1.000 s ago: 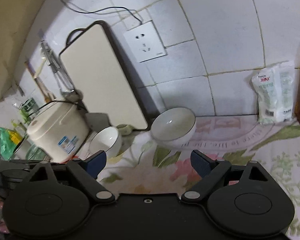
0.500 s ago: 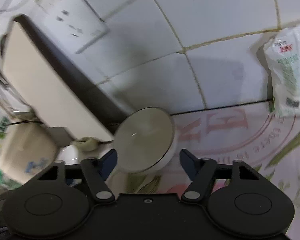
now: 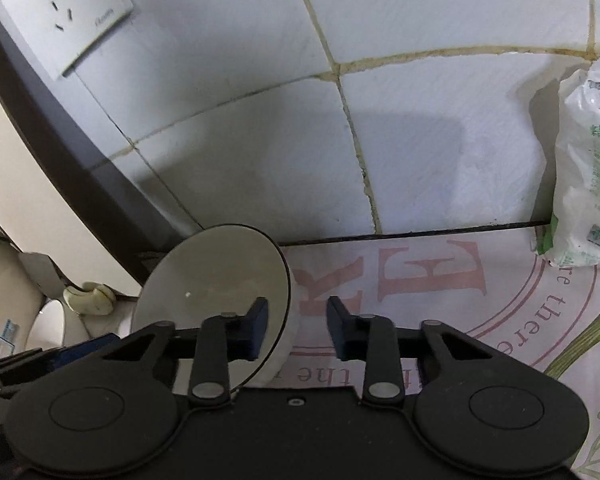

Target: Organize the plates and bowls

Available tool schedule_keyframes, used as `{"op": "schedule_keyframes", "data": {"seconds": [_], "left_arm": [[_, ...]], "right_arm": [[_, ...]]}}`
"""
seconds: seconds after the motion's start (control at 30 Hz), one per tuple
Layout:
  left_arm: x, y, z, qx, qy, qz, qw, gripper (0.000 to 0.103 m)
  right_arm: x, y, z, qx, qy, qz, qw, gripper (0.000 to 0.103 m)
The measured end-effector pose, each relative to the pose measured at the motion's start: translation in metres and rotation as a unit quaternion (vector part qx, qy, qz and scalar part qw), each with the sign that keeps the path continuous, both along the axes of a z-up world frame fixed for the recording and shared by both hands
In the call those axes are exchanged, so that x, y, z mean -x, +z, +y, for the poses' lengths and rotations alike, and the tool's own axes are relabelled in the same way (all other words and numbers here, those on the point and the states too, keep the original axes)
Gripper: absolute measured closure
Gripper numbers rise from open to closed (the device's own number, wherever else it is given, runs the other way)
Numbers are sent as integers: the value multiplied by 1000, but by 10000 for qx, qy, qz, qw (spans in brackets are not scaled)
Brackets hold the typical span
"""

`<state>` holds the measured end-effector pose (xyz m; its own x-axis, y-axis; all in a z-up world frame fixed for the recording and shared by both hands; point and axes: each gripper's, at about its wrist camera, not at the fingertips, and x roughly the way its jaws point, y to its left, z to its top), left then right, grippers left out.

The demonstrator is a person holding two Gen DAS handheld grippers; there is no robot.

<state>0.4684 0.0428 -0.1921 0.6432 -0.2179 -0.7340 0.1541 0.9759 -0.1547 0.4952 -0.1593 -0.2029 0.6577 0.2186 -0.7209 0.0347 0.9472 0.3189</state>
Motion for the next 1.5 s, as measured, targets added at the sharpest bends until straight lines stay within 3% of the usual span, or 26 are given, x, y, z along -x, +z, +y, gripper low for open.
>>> {"op": "schedule_keyframes", "data": {"seconds": [0.13, 0.3, 0.47, 0.63, 0.83, 1.27, 1.5], "left_arm": [[-4, -4, 6, 515, 116, 332, 9981, 66], [-5, -10, 4, 651, 164, 291, 9973, 82], [0, -9, 4, 788, 238, 314, 9961, 82], [6, 2, 5, 606, 187, 351, 9974, 83], [34, 24, 14, 418, 52, 245, 9988, 83], [130, 82, 40, 156, -72, 171, 9997, 83], [179, 103, 50, 169, 26, 165, 9997, 82]], "right_arm": [[-3, -5, -3, -110, -5, 73, 9999, 76], [-4, -9, -4, -227, -58, 86, 9997, 81], [-3, -16, -7, -622, -90, 144, 9979, 80], [4, -13, 2, -468, -163, 248, 9985, 80], [30, 2, 5, -823, -184, 269, 9961, 80], [122, 76, 40, -937, 118, -59, 9955, 80], [168, 91, 54, -1059, 208, 84, 9941, 80]]}}
